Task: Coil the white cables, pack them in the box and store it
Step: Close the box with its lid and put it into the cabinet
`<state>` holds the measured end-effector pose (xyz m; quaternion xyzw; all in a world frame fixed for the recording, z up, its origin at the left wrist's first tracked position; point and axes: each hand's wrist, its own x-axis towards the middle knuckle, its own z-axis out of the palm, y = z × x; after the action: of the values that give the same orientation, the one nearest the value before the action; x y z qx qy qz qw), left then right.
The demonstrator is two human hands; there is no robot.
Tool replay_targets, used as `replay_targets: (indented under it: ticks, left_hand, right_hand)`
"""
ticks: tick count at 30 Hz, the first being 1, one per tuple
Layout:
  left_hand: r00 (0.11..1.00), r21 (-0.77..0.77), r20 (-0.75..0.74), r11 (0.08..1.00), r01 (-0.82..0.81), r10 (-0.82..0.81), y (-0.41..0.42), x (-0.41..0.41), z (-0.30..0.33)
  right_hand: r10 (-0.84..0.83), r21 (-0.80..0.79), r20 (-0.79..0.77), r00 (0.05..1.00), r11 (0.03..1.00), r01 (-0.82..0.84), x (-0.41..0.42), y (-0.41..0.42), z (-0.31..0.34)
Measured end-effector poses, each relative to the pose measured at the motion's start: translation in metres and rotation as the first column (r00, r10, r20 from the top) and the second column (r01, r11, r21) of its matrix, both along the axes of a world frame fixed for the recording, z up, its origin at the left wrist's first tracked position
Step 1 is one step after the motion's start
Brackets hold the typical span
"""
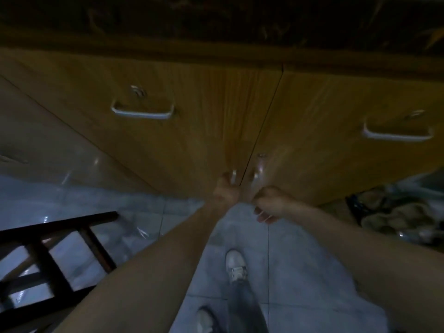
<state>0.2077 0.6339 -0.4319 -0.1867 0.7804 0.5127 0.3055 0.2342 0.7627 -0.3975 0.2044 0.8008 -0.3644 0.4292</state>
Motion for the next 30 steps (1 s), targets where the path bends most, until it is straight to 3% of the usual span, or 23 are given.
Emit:
replay_targets:
  ticks: [3, 5, 8, 11, 14, 16, 20, 22, 24, 26, 28, 30]
  left_hand:
    - [0.998, 0.118, 0.055, 0.993, -0.024, 0.017, 0.006, -0.014, -0.034]
    - [0.992, 0.225, 0.114, 0.974, 0.021, -0.048, -0.002, -0.014, -0.052]
    - [0.987, 0.018, 0.037, 0.987, 0.158, -0.158, -0.012, -0.005, -0.052]
    - [0.983, -0.049, -0.003, 0.982, 0.183, -0.183, -0.020, 0.018, -0.042]
    - [0.991, 0.035, 0.011, 0.991, 0.133, -0.133, -0.047, 0.056, -0.039]
    - [0.990, 0.109, 0.072, 0.988, 0.113, -0.121, -0.071, 0.081, -0.031]
    - [0.954, 0.100, 0.278, 0.991, 0.087, -0.112, -0.129, 0.125, -0.005]
    - [0.950, 0.088, 0.313, 0.995, -0.037, 0.008, -0.156, 0.139, 0.011]
    - [0.934, 0.061, 0.209, 0.950, -0.308, 0.289, -0.180, 0.144, 0.034]
    - [0.843, 0.142, 0.121, 0.832, -0.537, 0.524, -0.202, 0.143, 0.064]
    - [0.851, 0.212, 0.059, 0.827, -0.521, 0.521, -0.221, 0.141, 0.095]
    - [0.926, 0.092, -0.054, 0.925, -0.369, 0.374, -0.235, 0.140, 0.110]
  right_hand:
    - [-0.116, -0.007, -0.129, 0.985, 0.993, 0.116, -0.012, 0.003, -0.021]
    - [-0.263, -0.111, -0.157, 0.952, 0.962, 0.248, -0.016, -0.003, -0.024]
    - [-0.380, -0.278, -0.250, 0.891, 0.909, 0.310, -0.016, -0.020, -0.011]
    - [-0.315, -0.265, -0.443, 0.840, 0.941, 0.213, -0.010, -0.037, 0.008]
    - [-0.254, -0.243, -0.534, 0.807, 0.960, 0.141, 0.018, -0.053, 0.019]
    - [-0.118, -0.173, -0.584, 0.803, 0.985, 0.019, 0.046, -0.061, 0.015]
    - [0.003, -0.098, -0.585, 0.811, 0.992, -0.074, 0.105, -0.099, 0.006]
    - [0.046, -0.048, -0.576, 0.816, 0.995, -0.090, 0.129, -0.130, 0.006]
    - [0.071, -0.031, -0.548, 0.833, 0.994, -0.105, 0.150, -0.161, 0.009]
    - [0.091, -0.064, -0.508, 0.856, 0.988, -0.143, 0.164, -0.190, 0.020]
    - [0.147, -0.084, -0.420, 0.896, 0.976, -0.200, 0.174, -0.215, 0.024]
    - [0.212, -0.098, -0.327, 0.921, 0.962, -0.256, 0.176, -0.239, 0.026]
